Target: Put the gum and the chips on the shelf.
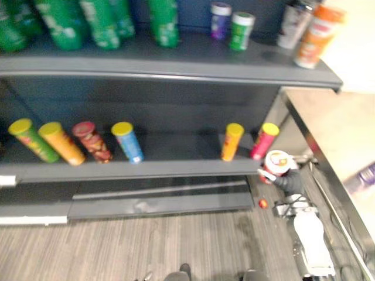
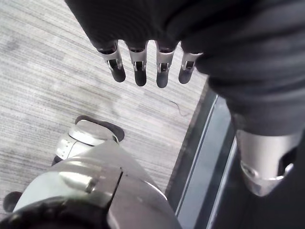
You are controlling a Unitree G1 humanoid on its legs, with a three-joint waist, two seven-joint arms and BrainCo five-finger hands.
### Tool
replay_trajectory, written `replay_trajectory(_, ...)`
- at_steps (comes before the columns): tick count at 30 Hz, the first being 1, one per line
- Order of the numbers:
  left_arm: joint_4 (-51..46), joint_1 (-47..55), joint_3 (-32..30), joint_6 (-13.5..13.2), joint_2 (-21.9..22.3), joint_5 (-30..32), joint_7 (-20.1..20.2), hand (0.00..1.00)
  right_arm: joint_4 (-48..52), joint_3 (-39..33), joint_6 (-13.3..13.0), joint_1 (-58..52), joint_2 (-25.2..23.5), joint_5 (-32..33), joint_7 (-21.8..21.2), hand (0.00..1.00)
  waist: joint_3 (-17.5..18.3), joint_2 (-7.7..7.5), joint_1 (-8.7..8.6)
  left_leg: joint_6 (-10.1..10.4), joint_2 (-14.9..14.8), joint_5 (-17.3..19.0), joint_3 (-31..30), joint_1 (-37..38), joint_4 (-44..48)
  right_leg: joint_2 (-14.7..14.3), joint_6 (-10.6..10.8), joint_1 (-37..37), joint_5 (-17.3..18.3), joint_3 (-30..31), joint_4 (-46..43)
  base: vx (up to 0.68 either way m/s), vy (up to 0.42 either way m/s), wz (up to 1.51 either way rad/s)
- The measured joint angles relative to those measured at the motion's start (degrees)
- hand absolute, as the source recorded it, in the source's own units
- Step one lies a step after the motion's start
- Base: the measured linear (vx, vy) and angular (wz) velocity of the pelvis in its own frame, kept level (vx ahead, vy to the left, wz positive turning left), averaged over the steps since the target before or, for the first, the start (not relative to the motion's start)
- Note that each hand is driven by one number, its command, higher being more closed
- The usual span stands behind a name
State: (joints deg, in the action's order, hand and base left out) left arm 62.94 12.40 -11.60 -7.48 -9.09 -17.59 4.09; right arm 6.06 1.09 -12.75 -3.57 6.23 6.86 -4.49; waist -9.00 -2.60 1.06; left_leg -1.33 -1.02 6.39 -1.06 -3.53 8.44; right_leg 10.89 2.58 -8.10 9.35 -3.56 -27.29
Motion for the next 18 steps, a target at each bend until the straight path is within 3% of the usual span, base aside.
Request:
replay_trajectory(4, 0.4, -0.6, -0.1, -0.2, 0.2, 0.0, -0.5, 0.0, 0.0, 2.0, 0.0, -0.1, -0.1, 0.7, -1.5, 1.0, -0.1, 0.09, 0.61, 1.1, 2.1, 0.3, -6.7, -0.5, 2.3, -0.2, 1.4, -0.8, -0.9, 2.3, 7.1, 0.12, -0.107, 1.09)
replay_trajectory(6, 0.4, -0.9, -0.9, -0.7, -0.2, -0.3, -0.5, 0.0, 0.6, 2.0, 0.0, 0.0, -0.4, 1.2, -2.2, 1.0, 0.5, -1.77, 0.52, 2.9, 4.5, 2.0, -11.1, -2.4, 5.0, 1.1, 5.1, 0.5, -3.4, 2.4, 11.7, 0.1, -0.234, 1.13)
replay_trajectory(7, 0.5, -1.3, -1.7, -0.7, -0.1, -0.3, -0.6, 0.0, 0.5, 1.9, 0.0, 0.3, -0.3, 1.9, -2.2, 1.0, 0.4, -1.97, 0.64, 3.4, 4.2, 2.6, -11.6, -2.6, 5.8, 1.1, 6.2, 1.4, -2.5, 1.6, 12.1, 0.09, -0.275, 0.74)
replay_trajectory(8, 0.5, -1.0, -2.5, -0.8, 1.4, -0.4, -0.6, 0.0, 0.5, 2.2, 0.0, 0.7, -0.3, 2.7, -2.2, 1.0, 0.6, -0.16, 0.98, 4.2, 2.2, 3.4, -12.2, -3.3, 6.3, -0.9, 5.2, 1.7, -2.4, 0.1, 12.7, 0.1, -0.326, 0.35)
replay_trajectory(10, 1.1, -0.7, -2.6, -0.7, 3.1, -0.4, -0.6, 0.0, 0.5, 2.2, 0.0, 1.3, -0.4, 3.3, -2.3, 1.0, 0.4, 1.19, 0.7, 5.1, -0.4, 3.2, -11.8, -3.5, 4.5, -2.4, 4.2, 2.0, -2.4, -1.9, 13.6, 0.07, -0.26, 0.37)
replay_trajectory(12, 1.1, -1.1, -3.5, -0.7, 3.8, -0.4, -0.5, 0.0, 0.5, 1.5, 0.0, 0.5, -0.4, 5.1, -2.2, 1.0, 0.4, 1.57, -0.64, 6.0, -4.1, 0.8, -8.6, -3.3, 1.1, -3.3, 3.2, 3.4, -2.1, -5.8, 15.0, 0.06, -0.201, 0.71)
replay_trajectory(15, 1.0, -1.5, -4.2, -0.7, 3.9, -0.4, -0.5, 0.0, 0.6, 0.9, -0.1, 0.4, -0.1, 5.9, -2.1, 1.0, 0.4, 1.58, -1.06, 7.0, -6.5, -2.5, -4.0, -3.0, -2.3, -3.8, 2.8, 3.6, -2.2, -7.8, 16.2, 0.09, -0.117, 0.39)
replay_trajectory(16, 1.0, -1.7, -4.6, -0.7, 4.1, -0.3, -0.5, 0.0, 0.6, 0.8, -0.1, -0.1, -0.4, 6.9, -2.1, 1.0, 0.5, 1.67, -1.4, 6.0, -8.4, -3.8, 4.2, -3.0, -3.9, -3.2, 2.9, 3.9, -2.5, -8.8, 17.4, 0.05, 0.004, 0.25)
replay_trajectory(17, 1.0, -1.7, -4.6, -0.7, 4.1, -0.2, -0.5, 0.0, 0.5, 0.6, -0.1, -0.3, -0.4, 6.9, -2.0, 1.0, 0.5, 1.68, -1.67, 6.1, -9.0, -4.4, 7.1, -2.5, -4.4, -2.9, 2.9, 4.0, -2.5, -9.1, 17.5, 0.09, 0.03, 0.28)
replay_trajectory(18, 1.0, -1.8, -4.6, -0.6, 4.1, -0.1, -0.6, 0.0, 0.5, 0.4, -0.1, -0.6, -0.5, 6.9, -2.0, 1.0, 0.5, 1.7, -2.02, 7.7, -9.1, -6.0, 10.4, -1.5, -5.5, -2.3, 3.5, 4.6, -2.8, -9.2, 18.1, 0.09, 0.049, 0.09)
